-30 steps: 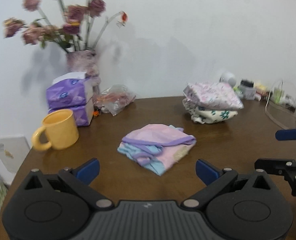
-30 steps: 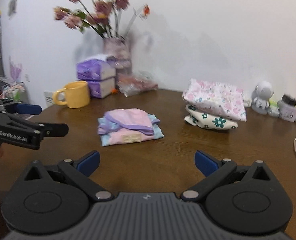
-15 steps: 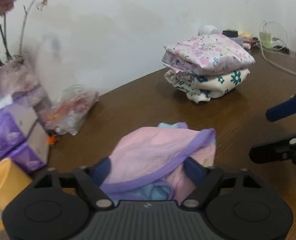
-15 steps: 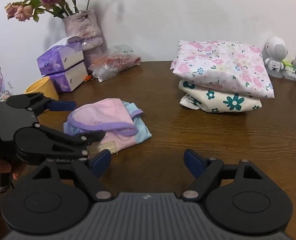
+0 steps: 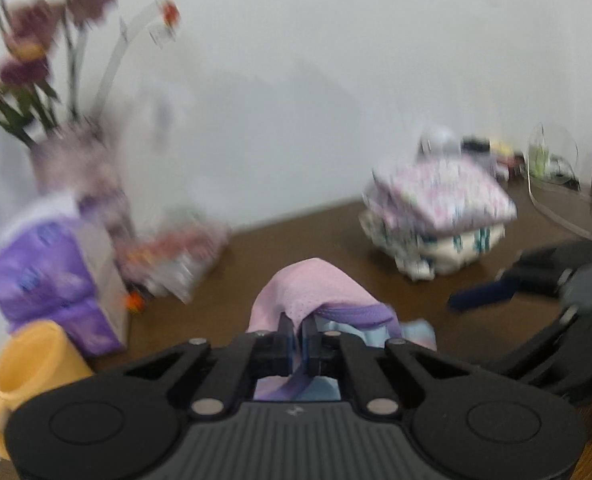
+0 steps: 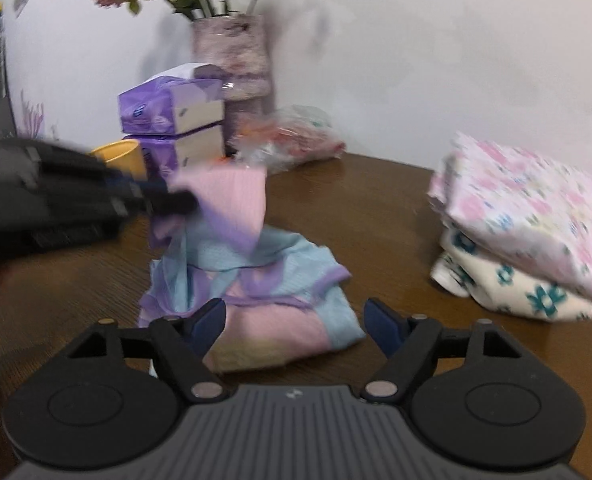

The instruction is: Fold clothes

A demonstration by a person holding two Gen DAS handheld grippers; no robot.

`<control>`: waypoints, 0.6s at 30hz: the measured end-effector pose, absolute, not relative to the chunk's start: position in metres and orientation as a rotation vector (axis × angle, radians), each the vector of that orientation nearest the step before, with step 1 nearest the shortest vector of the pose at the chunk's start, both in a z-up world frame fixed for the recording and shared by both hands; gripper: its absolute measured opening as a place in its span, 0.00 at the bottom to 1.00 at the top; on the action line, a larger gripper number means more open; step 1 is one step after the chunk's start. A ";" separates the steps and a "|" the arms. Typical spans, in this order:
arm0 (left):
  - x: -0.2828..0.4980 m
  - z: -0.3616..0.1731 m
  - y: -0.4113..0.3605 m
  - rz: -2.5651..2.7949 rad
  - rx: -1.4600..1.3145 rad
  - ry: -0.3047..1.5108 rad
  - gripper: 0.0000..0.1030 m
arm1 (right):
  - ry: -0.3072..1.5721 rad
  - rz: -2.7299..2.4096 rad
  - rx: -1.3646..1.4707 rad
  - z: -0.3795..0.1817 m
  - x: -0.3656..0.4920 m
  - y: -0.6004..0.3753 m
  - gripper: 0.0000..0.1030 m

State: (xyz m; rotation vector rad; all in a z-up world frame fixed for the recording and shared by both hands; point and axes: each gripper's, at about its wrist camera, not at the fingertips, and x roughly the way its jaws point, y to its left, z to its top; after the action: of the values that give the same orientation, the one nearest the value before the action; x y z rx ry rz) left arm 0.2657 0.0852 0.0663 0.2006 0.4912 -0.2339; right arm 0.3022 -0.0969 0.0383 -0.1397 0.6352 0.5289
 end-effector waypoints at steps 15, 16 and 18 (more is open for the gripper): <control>0.158 0.177 0.113 -0.119 0.133 0.302 0.01 | 0.665 0.531 -0.090 0.041 0.294 -0.061 0.58; 0.155 0.175 0.115 -0.109 0.130 0.314 0.01 | 0.677 0.510 -0.084 0.038 0.297 -0.055 0.52; 0.152 0.168 0.122 -0.087 0.109 0.337 0.01 | 0.710 0.489 -0.038 0.033 0.306 -0.051 0.28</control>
State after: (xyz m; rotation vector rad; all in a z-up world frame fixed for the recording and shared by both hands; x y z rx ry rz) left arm 0.1518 0.1221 0.1677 0.1092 0.3368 -0.0874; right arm 0.3063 -0.0510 0.0330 -0.0379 0.7105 0.4890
